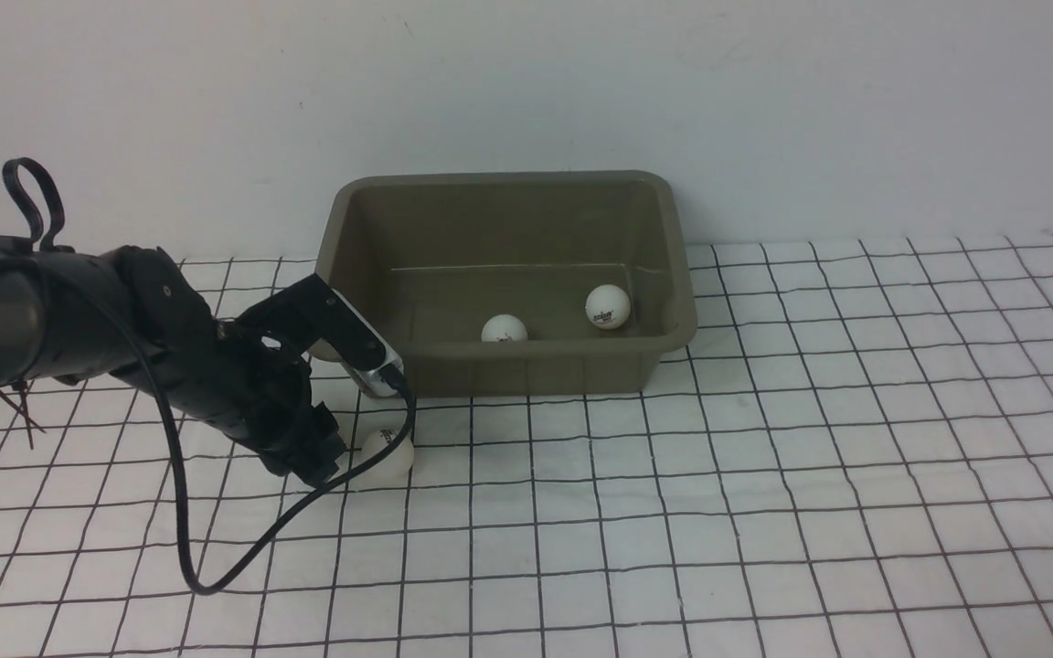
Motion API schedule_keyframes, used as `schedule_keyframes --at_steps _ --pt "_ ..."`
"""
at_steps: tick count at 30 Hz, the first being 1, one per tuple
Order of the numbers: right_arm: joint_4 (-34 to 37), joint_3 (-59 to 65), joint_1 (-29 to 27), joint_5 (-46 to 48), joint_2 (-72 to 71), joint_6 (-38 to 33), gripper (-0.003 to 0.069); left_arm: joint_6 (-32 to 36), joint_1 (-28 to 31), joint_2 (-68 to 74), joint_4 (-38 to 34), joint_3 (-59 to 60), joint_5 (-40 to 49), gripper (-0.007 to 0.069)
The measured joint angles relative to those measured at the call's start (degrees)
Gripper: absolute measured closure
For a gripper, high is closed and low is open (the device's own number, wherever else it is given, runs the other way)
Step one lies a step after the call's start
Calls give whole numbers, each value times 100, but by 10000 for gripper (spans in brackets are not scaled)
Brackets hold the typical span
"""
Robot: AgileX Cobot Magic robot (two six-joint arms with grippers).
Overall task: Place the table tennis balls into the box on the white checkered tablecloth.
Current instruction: 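Reach for and grasp a ping pong ball on the table beside the basket, then drop the ball into the bin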
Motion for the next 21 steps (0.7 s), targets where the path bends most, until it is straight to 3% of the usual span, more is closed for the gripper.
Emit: schedule_keyframes --at_steps 10,16,21 --pt "0 0 0 0 0 0 156 -81 89 -231 212 -1 547 314" --pt "0 0 0 0 0 0 156 -282 489 -1020 396 -1 1267 314" --pt "0 0 0 0 0 0 156 107 481 -1506 -487 -53 1049 314"
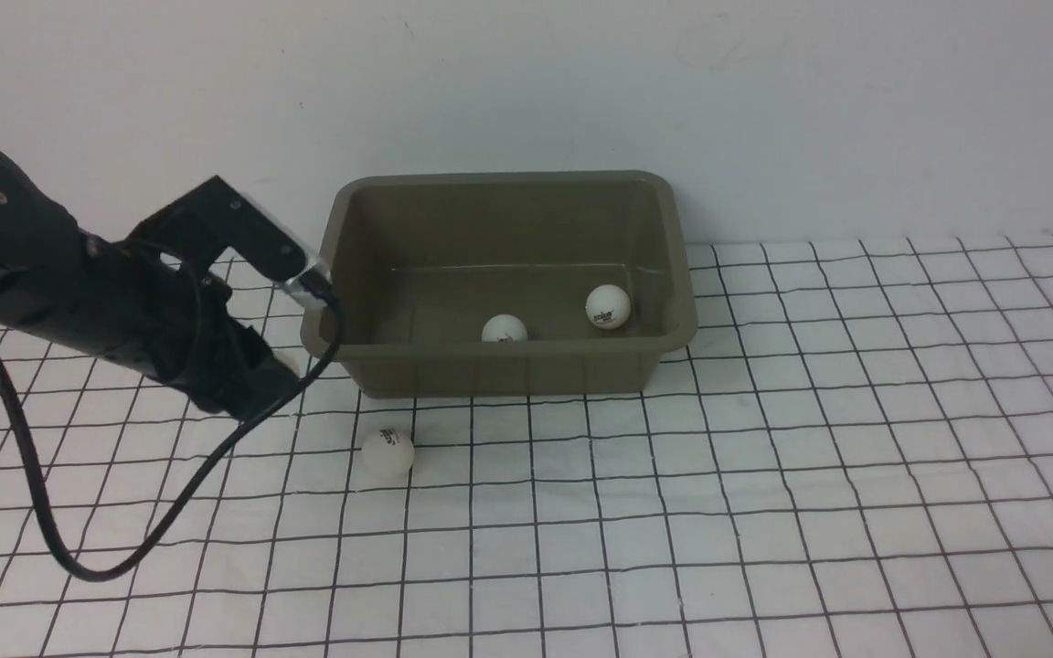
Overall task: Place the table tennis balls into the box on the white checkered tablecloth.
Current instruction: 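Drop the ball into the bin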
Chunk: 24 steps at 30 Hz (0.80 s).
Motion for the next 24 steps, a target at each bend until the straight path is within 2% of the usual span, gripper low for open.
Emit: schedule_keyframes --at_steps 2,4,8,12,17,20,24 --pt "0 0 0 0 0 0 156 559 -100 41 -701 -203 -122 314" --pt "0 0 0 0 0 0 156 927 -145 150 -1082 -375 -160 314" --pt "0 0 0 0 0 0 156 1644 -203 758 -2342 -994 -477 314" --pt "0 0 0 0 0 0 156 2073 -203 1378 -2976 -1504 -563 314" --pt "0 0 0 0 0 0 156 1981 -196 2019 -2977 -2092 115 305" --pt "0 0 0 0 0 0 156 1432 -202 2064 -2658 -2251 326 193" --pt "0 0 0 0 0 0 156 791 -202 1802 -2159 -2277 394 141"
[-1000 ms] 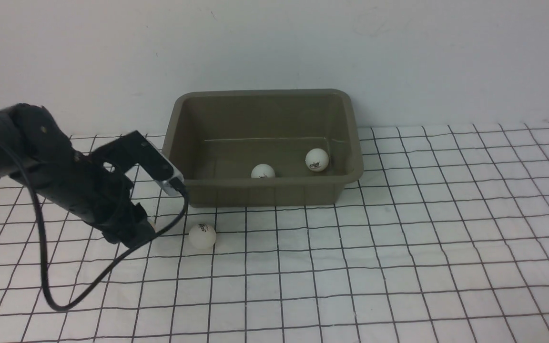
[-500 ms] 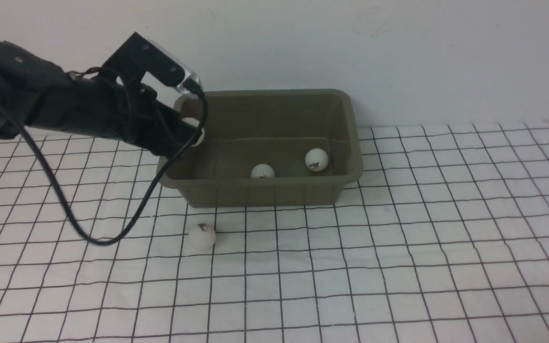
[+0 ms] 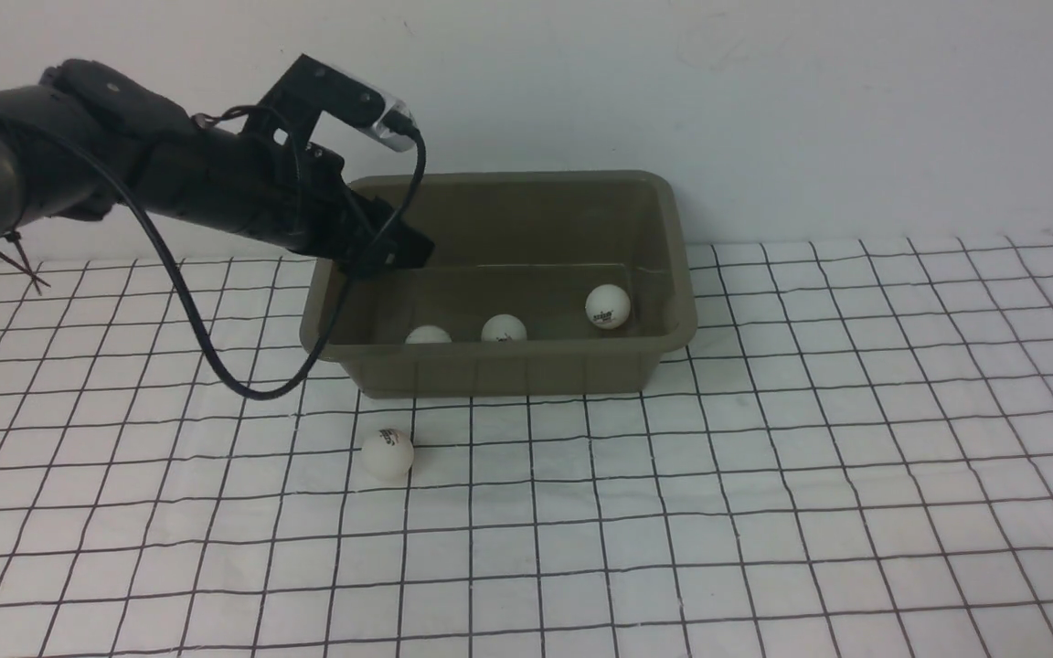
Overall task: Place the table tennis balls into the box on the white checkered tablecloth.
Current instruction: 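Drop the ball into the bin, then reach for and grasp a ping pong ball on the table beside the basket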
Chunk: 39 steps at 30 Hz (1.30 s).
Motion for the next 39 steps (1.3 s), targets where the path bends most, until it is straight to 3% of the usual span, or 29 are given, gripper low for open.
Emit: schedule_keyframes --at_steps 4,5,9,15,21,25,31,39 --pt "0 0 0 0 0 0 156 -1105 0 -517 1142 -1 604 161" --pt "0 0 0 0 0 0 156 -1178 0 -547 1142 -1 650 165" --pt "0 0 0 0 0 0 156 -2583 0 -1133 2026 -6 1714 230" --pt "0 0 0 0 0 0 156 -3557 -9 -1760 2159 113 2942 262" --pt "0 0 0 0 0 0 156 -4101 -268 -2218 2578 1046 2981 262" --pt "0 0 0 0 0 0 156 -4269 -433 -2424 2647 2044 1919 262" --pt "0 0 0 0 0 0 156 -4189 -683 -2313 2179 2784 -133 262" --pt "0 0 0 0 0 0 156 -4102 -1098 -1792 2031 2806 -1511 247"
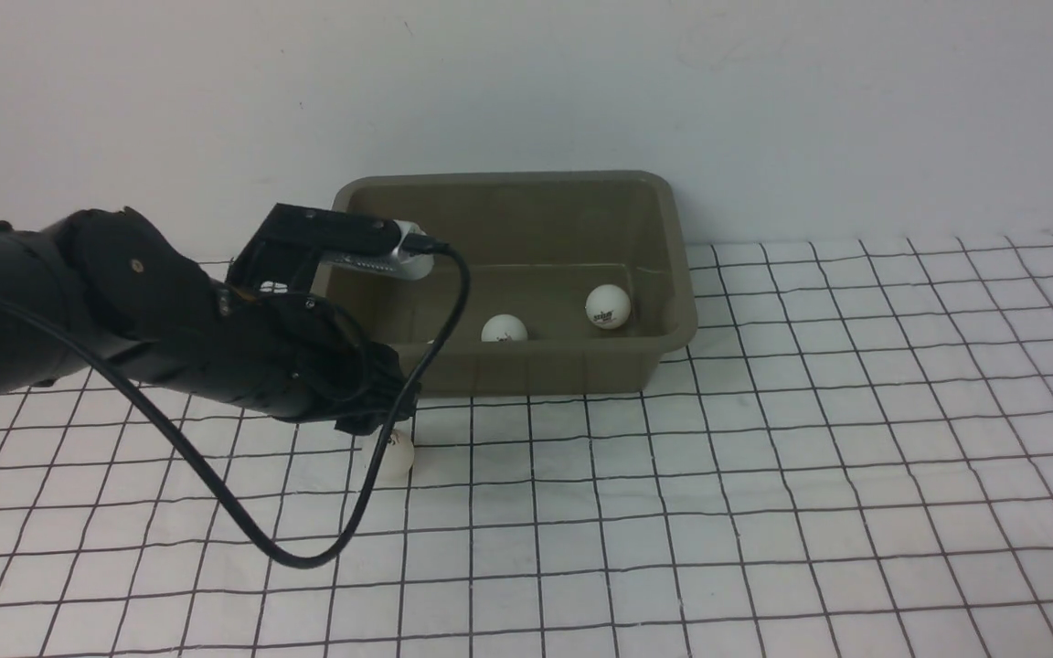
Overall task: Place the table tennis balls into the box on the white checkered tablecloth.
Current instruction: 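Reach for and grasp a ping pong ball on the table beside the basket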
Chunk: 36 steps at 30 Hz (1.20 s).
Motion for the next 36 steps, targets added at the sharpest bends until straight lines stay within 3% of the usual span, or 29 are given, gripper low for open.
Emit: schedule_keyframes --at_steps 18,27,36 --pt "0 0 0 0 0 0 156 56 -94 335 -51 735 -1544 245" --pt "0 0 0 0 0 0 156 101 -320 803 -105 740 -1610 90" --pt "0 0 0 0 0 0 156 147 -626 1188 -203 740 -2263 80"
